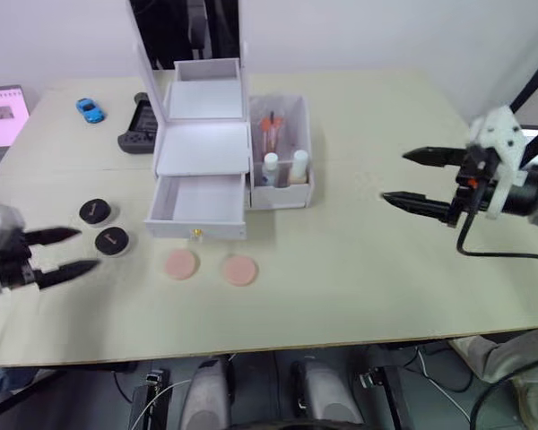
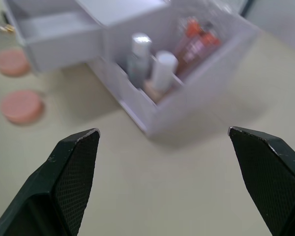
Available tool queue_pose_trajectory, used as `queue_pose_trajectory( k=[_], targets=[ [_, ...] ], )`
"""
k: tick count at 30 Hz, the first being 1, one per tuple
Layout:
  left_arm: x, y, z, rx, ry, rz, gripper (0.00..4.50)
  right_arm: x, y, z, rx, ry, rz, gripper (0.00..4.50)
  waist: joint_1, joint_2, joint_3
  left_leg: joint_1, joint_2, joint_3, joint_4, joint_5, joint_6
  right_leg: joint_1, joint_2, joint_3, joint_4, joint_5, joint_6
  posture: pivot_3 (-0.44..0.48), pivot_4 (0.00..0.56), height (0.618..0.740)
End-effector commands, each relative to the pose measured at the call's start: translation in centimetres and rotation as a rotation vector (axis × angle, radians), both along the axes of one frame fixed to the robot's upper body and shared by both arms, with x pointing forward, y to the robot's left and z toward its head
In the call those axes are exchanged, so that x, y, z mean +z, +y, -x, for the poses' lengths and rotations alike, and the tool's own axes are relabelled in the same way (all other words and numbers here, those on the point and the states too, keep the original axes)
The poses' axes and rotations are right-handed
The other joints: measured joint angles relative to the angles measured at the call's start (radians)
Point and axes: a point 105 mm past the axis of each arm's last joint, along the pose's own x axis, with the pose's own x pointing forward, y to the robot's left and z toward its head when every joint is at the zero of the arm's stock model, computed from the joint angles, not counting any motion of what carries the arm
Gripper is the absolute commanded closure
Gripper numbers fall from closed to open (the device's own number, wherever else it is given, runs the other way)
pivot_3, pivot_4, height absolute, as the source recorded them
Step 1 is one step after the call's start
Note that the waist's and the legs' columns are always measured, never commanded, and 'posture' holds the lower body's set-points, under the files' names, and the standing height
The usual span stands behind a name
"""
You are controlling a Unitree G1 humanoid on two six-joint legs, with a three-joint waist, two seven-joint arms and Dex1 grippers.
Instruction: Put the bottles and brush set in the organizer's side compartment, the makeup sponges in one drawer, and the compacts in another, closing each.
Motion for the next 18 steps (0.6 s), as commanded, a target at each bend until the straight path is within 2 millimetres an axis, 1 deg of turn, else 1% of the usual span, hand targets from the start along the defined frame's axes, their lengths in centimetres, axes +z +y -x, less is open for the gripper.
queue_pose_trajectory(
  k=[1, 3, 5, 8, 10, 12, 13, 15, 18],
  targets=[
    [1.8, -3.7, 1.0, -0.089, -0.054, 0.007, 0.11, 1.0, 2.7, 1.5, 0.144, 0.064, -0.024, 0.00, 0.002, 0.000, 0.000, 0.000, 0.000, 0.000, 0.000, 0.000, 0.000, 0.000, 0.000, -0.001, 0.000, -0.001, -0.002, 0.000, 0.150, 0.740],
    [1.4, -5.5, 1.5, -0.117, -0.056, 0.006, 0.11, 1.1, 3.6, 2.2, 0.211, 0.134, -0.041, 0.00, 0.007, 0.000, 0.000, 0.000, -0.001, -0.001, 0.001, 0.000, 0.000, 0.001, -0.001, -0.001, 0.000, -0.001, -0.002, 0.000, 0.150, 0.740],
    [0.3, -7.8, 2.0, -0.150, -0.060, 0.007, 0.11, 0.7, 4.5, 3.1, 0.265, 0.191, -0.024, 0.00, 0.008, 0.000, 0.000, 0.000, -0.001, -0.001, 0.001, 0.000, 0.000, 0.001, -0.001, 0.000, -0.001, -0.001, -0.002, 0.000, 0.150, 0.740],
    [-0.9, -11.3, 2.2, -0.160, -0.078, 0.064, 0.11, 0.1, 5.5, 3.9, 0.306, 0.236, 0.000, 0.00, 0.010, 0.000, 0.000, 0.000, -0.002, -0.001, 0.002, 0.000, 0.000, 0.002, -0.002, 0.001, -0.001, -0.001, -0.002, 0.000, 0.150, 0.740],
    [-2.0, -13.2, 2.1, -0.150, -0.077, 0.084, 0.11, -0.3, 6.0, 4.3, 0.313, 0.254, 0.019, 0.00, 0.013, 0.000, 0.000, 0.000, -0.003, -0.002, 0.005, 0.000, 0.001, 0.003, -0.001, 0.001, -0.001, -0.001, -0.001, 0.000, 0.150, 0.740],
    [-3.5, -14.7, 1.9, -0.125, -0.077, 0.066, 0.11, -0.5, 6.3, 4.7, 0.310, 0.265, 0.039, 0.00, 0.023, 0.000, 0.000, 0.000, -0.003, -0.002, 0.007, -0.001, 0.002, 0.004, 0.001, 0.000, 0.000, 0.000, -0.001, 0.000, 0.150, 0.740],
    [-4.0, -15.2, 1.7, -0.111, -0.079, 0.055, 0.11, -0.6, 6.4, 4.8, 0.305, 0.269, 0.047, 0.00, 0.026, 0.001, -0.001, 0.000, -0.003, -0.001, 0.008, -0.001, 0.002, 0.004, 0.001, 0.001, 0.000, 0.000, -0.001, 0.000, 0.150, 0.740],
    [-4.7, -15.6, 0.7, -0.046, -0.106, 0.038, 0.11, -0.6, 6.5, 5.1, 0.299, 0.276, 0.060, 0.00, 0.029, 0.001, -0.001, 0.000, -0.004, -0.001, 0.008, -0.001, 0.002, 0.004, 0.001, 0.001, 0.000, 0.000, -0.001, 0.000, 0.150, 0.740],
    [-5.5, -17.8, 0.4, -0.059, -0.095, 0.055, 0.11, -0.7, 6.4, 5.2, 0.264, 0.277, 0.083, 0.00, 0.036, 0.001, -0.001, -0.001, -0.004, -0.001, 0.010, -0.001, 0.002, 0.004, 0.002, 0.000, 0.000, -0.001, -0.001, 0.000, 0.150, 0.740]
  ],
)
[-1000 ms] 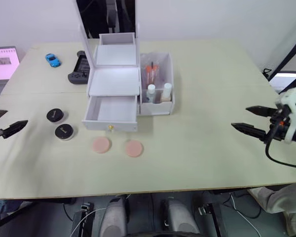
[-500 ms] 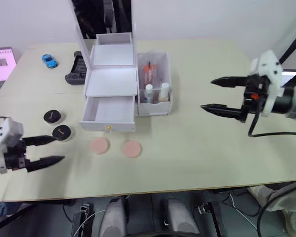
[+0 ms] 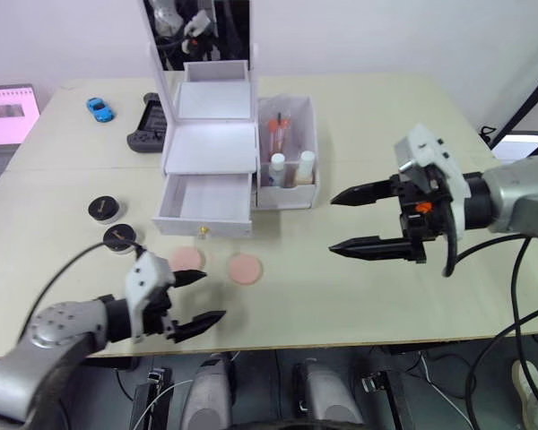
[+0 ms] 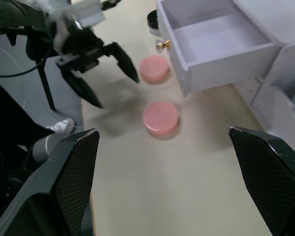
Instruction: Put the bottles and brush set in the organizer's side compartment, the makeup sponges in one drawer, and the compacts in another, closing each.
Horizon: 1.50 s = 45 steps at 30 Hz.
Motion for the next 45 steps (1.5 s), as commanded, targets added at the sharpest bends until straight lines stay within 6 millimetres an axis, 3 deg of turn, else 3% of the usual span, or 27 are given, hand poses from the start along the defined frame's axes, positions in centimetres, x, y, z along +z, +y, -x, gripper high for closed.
queue_pose_trajectory(
  k=[1, 6, 20, 23, 25, 29, 34, 37, 41, 43, 45],
  targets=[
    [-0.1, -2.3, -0.6, -0.005, -0.033, -0.011, 0.11, 1.0, 0.0, 0.4, -0.024, -0.057, 0.026, 0.00, 0.003, 0.000, 0.000, 0.000, -0.001, 0.000, 0.000, 0.000, 0.000, 0.001, 0.000, 0.000, 0.000, 0.000, 0.000, 0.000, 0.150, 0.740],
    [-0.5, -3.4, -2.1, 0.076, -0.062, -0.051, 0.11, 1.2, -0.3, 0.6, -0.051, -0.058, 0.042, 0.00, 0.000, 0.000, -0.001, 0.000, -0.001, 0.000, 0.001, 0.000, 0.001, 0.001, 0.000, 0.001, 0.000, 0.000, 0.000, 0.000, 0.150, 0.740],
    [-2.4, -5.1, -4.1, 0.129, -0.076, -0.142, 0.11, 1.9, -0.8, 1.0, -0.108, -0.068, 0.067, 0.00, 0.002, 0.000, -0.001, 0.000, -0.001, -0.001, 0.002, -0.001, 0.002, 0.002, 0.002, 0.001, 0.000, 0.002, 0.004, 0.000, 0.150, 0.740],
    [-2.4, -4.9, -4.2, 0.132, -0.078, -0.150, 0.98, 2.0, -0.9, 1.0, -0.116, -0.071, 0.065, 0.00, 0.002, 0.000, -0.001, 0.000, -0.001, -0.001, 0.002, -0.001, 0.002, 0.001, 0.001, 0.001, 0.000, 0.002, 0.004, 0.000, 0.150, 0.740],
    [-2.4, -4.7, -4.1, 0.134, -0.082, -0.160, 1.84, 2.0, -1.0, 1.0, -0.119, -0.071, 0.064, 0.00, 0.001, 0.000, -0.001, 0.000, -0.001, -0.001, 0.002, -0.001, 0.002, 0.002, 0.001, 0.001, 0.000, 0.002, 0.004, 0.000, 0.150, 0.740],
    [-1.4, -3.8, -3.8, 0.120, -0.095, -0.162, 1.84, 1.9, -0.8, 1.0, -0.115, -0.074, 0.054, 0.00, -0.001, 0.000, -0.001, 0.000, -0.001, -0.001, 0.002, -0.001, 0.002, 0.001, 0.002, 0.001, 0.000, 0.002, 0.004, 0.000, 0.150, 0.740],
    [0.8, -3.4, -2.0, -0.036, -0.105, -0.143, 1.84, 1.6, -0.5, 1.1, -0.084, -0.060, 0.038, 0.00, -0.003, 0.000, -0.001, 0.000, 0.000, -0.001, 0.001, -0.001, 0.002, 0.000, 0.002, 0.001, 0.001, 0.002, 0.004, 0.000, 0.150, 0.740],
    [3.4, -3.4, -0.3, -0.194, -0.127, -0.092, 1.84, 1.6, -0.3, 1.2, -0.050, -0.051, 0.009, 0.00, 0.000, 0.000, -0.001, 0.000, 0.000, -0.001, 0.002, -0.001, 0.002, 0.001, 0.002, 0.000, 0.001, 0.001, 0.003, 0.000, 0.150, 0.740],
    [9.3, -3.0, 0.6, -0.328, -0.193, 0.044, 1.84, 2.4, -0.2, 1.1, -0.006, -0.056, -0.043, 0.00, 0.003, 0.000, -0.001, 0.000, 0.000, -0.001, 0.002, -0.001, 0.002, 0.002, 0.000, 0.000, 0.001, 0.001, 0.001, 0.000, 0.150, 0.740],
    [11.5, -2.4, 0.2, -0.345, -0.210, 0.045, 1.84, 2.7, -0.2, 1.1, 0.007, -0.064, -0.062, 0.00, 0.002, 0.000, -0.001, 0.000, 0.000, -0.002, 0.004, -0.001, 0.002, 0.003, 0.001, -0.001, 0.001, 0.001, 0.001, 0.000, 0.150, 0.740],
    [15.0, -2.1, -1.3, -0.327, -0.256, 0.064, 1.84, 3.4, -0.1, 0.9, 0.022, -0.088, -0.097, 0.00, 0.002, -0.001, -0.001, 0.000, -0.001, -0.002, 0.004, -0.001, 0.002, 0.003, 0.002, -0.001, 0.001, 0.002, 0.003, 0.000, 0.150, 0.740]
  ],
)
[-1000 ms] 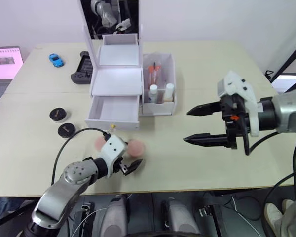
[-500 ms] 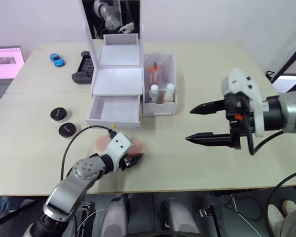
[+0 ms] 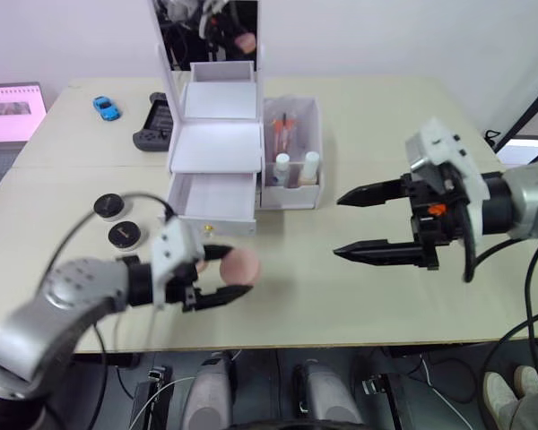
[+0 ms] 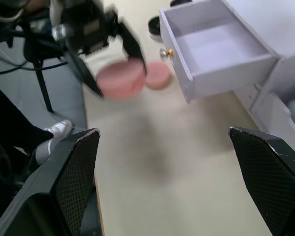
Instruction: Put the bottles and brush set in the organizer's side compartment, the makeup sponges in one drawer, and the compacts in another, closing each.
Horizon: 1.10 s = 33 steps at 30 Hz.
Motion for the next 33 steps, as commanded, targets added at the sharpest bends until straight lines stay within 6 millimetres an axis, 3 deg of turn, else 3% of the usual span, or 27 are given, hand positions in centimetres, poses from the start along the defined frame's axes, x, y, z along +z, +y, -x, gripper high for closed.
queue_pose_trajectory(
  k=[1, 4, 7, 13, 16, 24, 33],
  targets=[
    [4.8, 0.5, -1.1, -0.003, -0.049, 0.047, 1.84, 2.0, 0.2, -0.2, 0.027, -0.086, -0.075, 0.00, 0.000, 0.000, 0.000, 0.000, 0.000, -0.001, 0.001, 0.000, 0.000, 0.000, 0.001, 0.000, 0.000, 0.001, 0.002, 0.000, 0.150, 0.740],
    [6.6, 0.8, -3.1, 0.056, -0.098, 0.019, 1.84, 2.8, 0.3, -0.8, 0.012, -0.122, -0.116, 0.00, -0.004, 0.000, 0.000, 0.000, 0.000, -0.002, 0.001, 0.000, 0.000, 0.001, 0.002, 0.000, 0.000, 0.004, 0.007, 0.000, 0.150, 0.740],
    [7.2, 1.8, -5.6, 0.135, -0.143, -0.030, 1.84, 3.4, 0.2, -1.4, -0.012, -0.155, -0.124, 0.00, -0.005, 0.000, 0.000, 0.000, 0.000, -0.001, 0.000, 0.000, 0.000, -0.001, 0.004, 0.001, 0.000, 0.004, 0.008, 0.000, 0.150, 0.740],
    [5.5, 4.3, -8.6, 0.188, -0.119, -0.173, 1.84, 4.1, 0.1, -3.0, -0.070, -0.196, -0.079, 0.00, -0.005, 0.000, 0.000, 0.000, 0.001, 0.000, -0.001, 0.000, 0.000, -0.004, 0.005, 0.003, 0.002, 0.004, 0.007, 0.000, 0.150, 0.740],
    [4.4, 4.5, -10.0, 0.187, -0.114, -0.190, 1.84, 4.0, 0.5, -3.5, -0.065, -0.222, -0.046, 0.00, -0.002, 0.000, 0.000, -0.001, 0.001, 0.001, -0.001, 0.000, 0.000, -0.004, 0.005, 0.003, 0.002, 0.004, 0.007, 0.000, 0.150, 0.740],
    [1.4, 5.0, -11.1, 0.167, -0.095, -0.269, 1.84, 4.6, 1.0, -4.3, -0.073, -0.276, -0.060, 0.00, -0.003, 0.000, 0.000, -0.002, 0.001, 0.001, -0.001, 0.000, 0.000, -0.006, 0.004, 0.003, 0.003, 0.004, 0.007, 0.000, 0.150, 0.740],
    [1.1, 6.0, -10.8, 0.178, -0.056, -0.277, 1.84, 4.5, 1.0, -4.5, -0.078, -0.277, -0.056, 0.00, -0.003, 0.000, 0.000, -0.002, 0.001, 0.001, 0.000, 0.000, 0.000, -0.007, 0.004, 0.003, 0.007, 0.004, 0.007, 0.000, 0.150, 0.740]
  ],
)
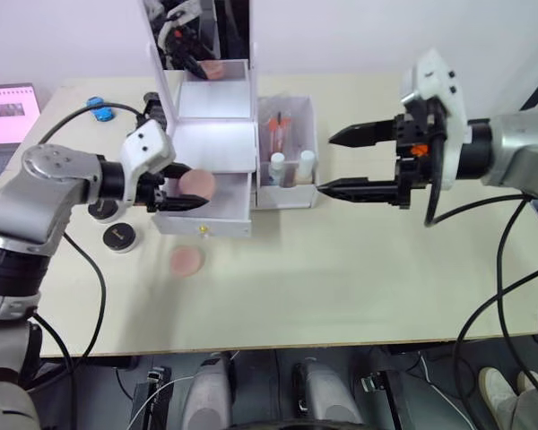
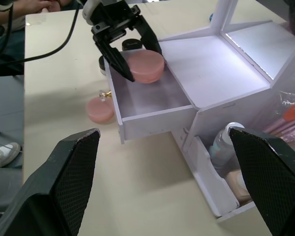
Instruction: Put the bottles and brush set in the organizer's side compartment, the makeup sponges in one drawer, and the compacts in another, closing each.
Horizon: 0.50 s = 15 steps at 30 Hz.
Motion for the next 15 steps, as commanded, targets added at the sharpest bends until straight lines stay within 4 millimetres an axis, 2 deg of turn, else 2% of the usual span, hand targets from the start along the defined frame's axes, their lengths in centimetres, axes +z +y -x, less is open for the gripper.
queue_pose_trajectory(
  k=[1, 4, 5, 12, 15],
  targets=[
    [1.2, 0.6, 0.3, 0.004, -0.031, 0.003, 1.84, 1.3, 0.1, 0.3, 0.012, -0.063, -0.017, 0.00, 0.001, 0.000, 0.000, 0.000, 0.000, 0.000, 0.000, 0.000, 0.000, 0.000, 0.000, 0.000, 0.000, 0.000, 0.000, 0.000, 0.150, 0.740],
    [1.3, 0.7, 0.2, 0.018, -0.035, 0.012, 0.31, 1.3, 0.2, 0.2, 0.015, -0.062, -0.020, 0.00, 0.001, 0.000, 0.000, 0.000, 0.000, 0.000, 0.000, 0.000, 0.000, 0.000, 0.000, 0.000, 0.000, 0.000, 0.000, 0.000, 0.150, 0.740],
    [1.5, 0.8, 0.2, 0.027, -0.036, 0.023, 0.06, 1.2, 0.2, 0.2, 0.015, -0.062, -0.020, 0.00, 0.001, 0.000, 0.000, 0.000, 0.000, 0.000, 0.000, 0.000, 0.000, 0.000, 0.000, 0.000, 0.000, 0.000, 0.000, 0.000, 0.150, 0.740],
    [3.1, 1.1, 0.1, 0.052, -0.053, 0.086, 0.06, 1.2, -0.5, 0.0, 0.002, -0.059, -0.014, 0.00, 0.001, 0.000, 0.000, 0.000, 0.000, 0.000, 0.000, 0.000, 0.000, 0.000, 0.000, 0.000, 0.001, 0.000, 0.000, 0.000, 0.150, 0.740],
    [4.0, 1.3, 0.2, 0.058, -0.064, 0.133, 0.06, 1.1, -1.5, -0.3, -0.033, -0.074, -0.015, 0.00, 0.001, 0.000, 0.000, 0.000, 0.000, 0.000, 0.001, 0.000, 0.000, 0.000, 0.000, 0.000, 0.001, 0.000, 0.000, 0.000, 0.150, 0.740]
  ],
)
